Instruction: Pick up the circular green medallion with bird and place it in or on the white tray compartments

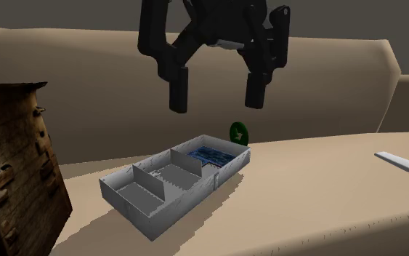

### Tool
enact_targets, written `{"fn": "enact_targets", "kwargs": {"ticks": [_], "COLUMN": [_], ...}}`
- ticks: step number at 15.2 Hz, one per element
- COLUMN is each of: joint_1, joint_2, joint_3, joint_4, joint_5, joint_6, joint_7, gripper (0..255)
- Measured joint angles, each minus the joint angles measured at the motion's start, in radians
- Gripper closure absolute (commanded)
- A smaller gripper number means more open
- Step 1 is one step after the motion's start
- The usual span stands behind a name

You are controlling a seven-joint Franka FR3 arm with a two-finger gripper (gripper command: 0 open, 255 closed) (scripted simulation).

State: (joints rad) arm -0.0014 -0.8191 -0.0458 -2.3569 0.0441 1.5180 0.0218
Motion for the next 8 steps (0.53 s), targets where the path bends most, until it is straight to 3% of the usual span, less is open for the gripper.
{"fn": "enact_targets", "kwargs": {"ticks": [8], "joint_1": [-0.027], "joint_2": [0.175], "joint_3": [-0.080], "joint_4": [0.054], "joint_5": [-0.054], "joint_6": [0.115], "joint_7": [-0.079], "gripper": [0]}}
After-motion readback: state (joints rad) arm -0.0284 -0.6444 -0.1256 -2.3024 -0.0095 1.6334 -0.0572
